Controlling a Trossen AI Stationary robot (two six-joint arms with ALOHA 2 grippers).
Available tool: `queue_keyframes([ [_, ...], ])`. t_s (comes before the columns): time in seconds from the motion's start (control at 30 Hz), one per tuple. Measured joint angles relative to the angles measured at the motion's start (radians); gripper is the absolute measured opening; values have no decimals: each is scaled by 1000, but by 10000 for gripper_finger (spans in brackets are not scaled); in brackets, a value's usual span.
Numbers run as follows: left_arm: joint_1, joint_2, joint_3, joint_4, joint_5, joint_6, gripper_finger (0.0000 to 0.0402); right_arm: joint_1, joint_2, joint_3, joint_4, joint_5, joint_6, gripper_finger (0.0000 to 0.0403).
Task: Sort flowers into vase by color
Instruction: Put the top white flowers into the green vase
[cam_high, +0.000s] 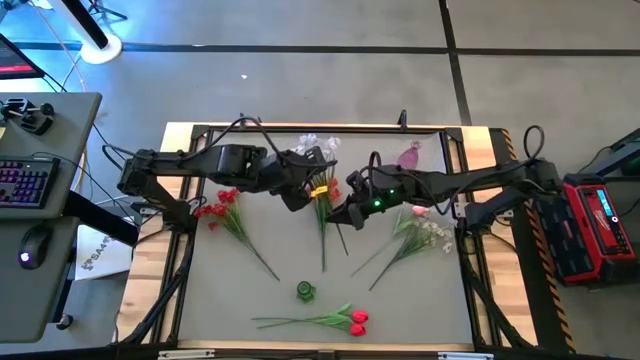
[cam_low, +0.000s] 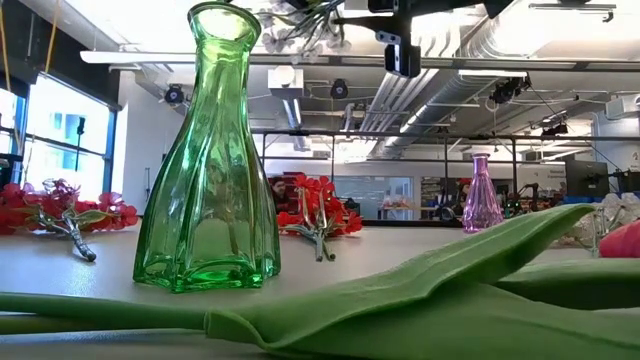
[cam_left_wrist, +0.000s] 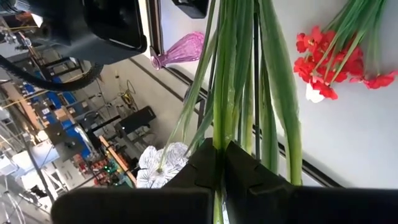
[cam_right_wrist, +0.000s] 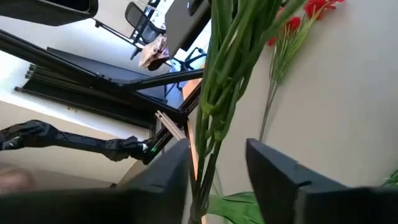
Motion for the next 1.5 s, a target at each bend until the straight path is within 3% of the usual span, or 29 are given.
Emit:
queue_keyframes([
  [0.27,-6,0,0,10,-16,-52,0,0,0,-1,0,-7,-21,10],
  [0.43,-2,0,0,96,-19,-325,13,0,-1,-1,0,30,-45,13],
  [0.67,-9,-41,0,143,12,-611,62,0,-1,-1,1,181,-79,3],
  [0.8,10,-75,0,133,92,-783,90,-1,-3,-2,5,282,-101,2],
  [1.07,124,-173,1,122,391,-1126,133,-10,-42,-2,39,422,-232,1],
  [1.2,182,-211,1,120,496,-1268,147,-30,-67,-2,64,425,-323,1],
  [1.5,224,-187,2,135,607,-1491,192,-9,-73,-2,191,383,-690,0],
])
